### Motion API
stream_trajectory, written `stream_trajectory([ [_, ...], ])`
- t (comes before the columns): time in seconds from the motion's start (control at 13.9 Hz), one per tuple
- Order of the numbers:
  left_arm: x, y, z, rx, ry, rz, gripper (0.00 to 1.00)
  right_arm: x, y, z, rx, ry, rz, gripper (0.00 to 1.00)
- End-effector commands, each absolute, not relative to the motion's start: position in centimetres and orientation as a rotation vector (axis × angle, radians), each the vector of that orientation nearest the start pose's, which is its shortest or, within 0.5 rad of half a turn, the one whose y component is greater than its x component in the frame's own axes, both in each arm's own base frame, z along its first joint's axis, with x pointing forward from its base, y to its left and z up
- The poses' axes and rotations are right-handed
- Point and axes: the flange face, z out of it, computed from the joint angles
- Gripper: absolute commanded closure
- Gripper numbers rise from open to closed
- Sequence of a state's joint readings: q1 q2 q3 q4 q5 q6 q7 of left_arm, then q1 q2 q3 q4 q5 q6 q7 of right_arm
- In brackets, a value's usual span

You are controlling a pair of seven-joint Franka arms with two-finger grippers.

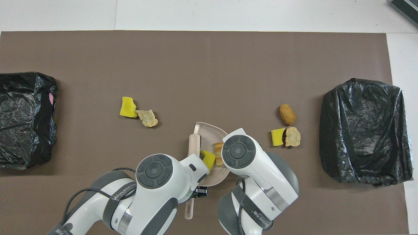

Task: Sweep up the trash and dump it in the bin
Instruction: 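Sweep the sponge and bread pieces into the dustpan with the left gripper, then move the brush with the left gripper behind the far sponge and bread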

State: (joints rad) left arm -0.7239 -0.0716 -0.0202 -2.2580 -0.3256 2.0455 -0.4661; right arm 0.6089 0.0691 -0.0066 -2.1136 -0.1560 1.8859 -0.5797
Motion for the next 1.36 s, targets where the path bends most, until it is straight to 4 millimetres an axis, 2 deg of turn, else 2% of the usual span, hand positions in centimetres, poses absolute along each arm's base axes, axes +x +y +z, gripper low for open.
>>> stream_trajectory([
  [0.0,39.2,-31.9,40.0,-3.199,0.178,0.334,1.00,43.4,28.4,36.0,-2.679,-1.860,0.483,1.00],
  [0.14,43.1,-28.8,40.5,-3.134,0.155,0.236,1.00,43.4,28.7,36.2,-2.715,-1.815,0.471,1.00],
  [0.22,45.2,-28.0,41.0,-3.114,0.142,0.211,1.00,43.7,28.9,36.7,-2.743,-1.782,0.448,1.00],
  [0.36,49.7,-25.4,41.9,-3.116,0.139,0.209,1.00,44.0,30.0,37.4,-2.739,-1.746,0.413,1.00],
  [0.5,53.7,-20.8,41.9,-3.128,0.172,0.198,1.00,44.5,31.0,37.4,-2.719,-1.694,0.347,1.00],
  [0.65,55.9,-16.5,42.0,-3.068,0.283,0.165,1.00,45.2,32.1,37.1,-2.713,-1.705,0.316,1.00],
  [0.72,56.8,-14.6,41.6,-3.058,0.304,0.172,1.00,44.8,33.9,37.1,-2.689,-1.736,0.305,1.00],
  [0.79,57.3,-12.9,41.0,-3.044,0.370,0.196,1.00,44.9,34.7,37.1,-2.682,-1.748,0.297,1.00],
  [0.93,57.6,-8.9,39.9,-2.996,0.498,0.239,1.00,45.0,34.7,37.1,-2.682,-1.762,0.309,1.00],
  [1.15,56.7,-8.0,37.3,-2.977,0.576,0.344,1.00,43.8,34.8,36.0,-2.689,-1.775,0.377,1.00],
  [1.29,55.3,-6.8,36.1,-2.966,0.666,0.417,1.00,43.3,34.6,35.5,-2.747,-1.699,0.417,1.00],
])
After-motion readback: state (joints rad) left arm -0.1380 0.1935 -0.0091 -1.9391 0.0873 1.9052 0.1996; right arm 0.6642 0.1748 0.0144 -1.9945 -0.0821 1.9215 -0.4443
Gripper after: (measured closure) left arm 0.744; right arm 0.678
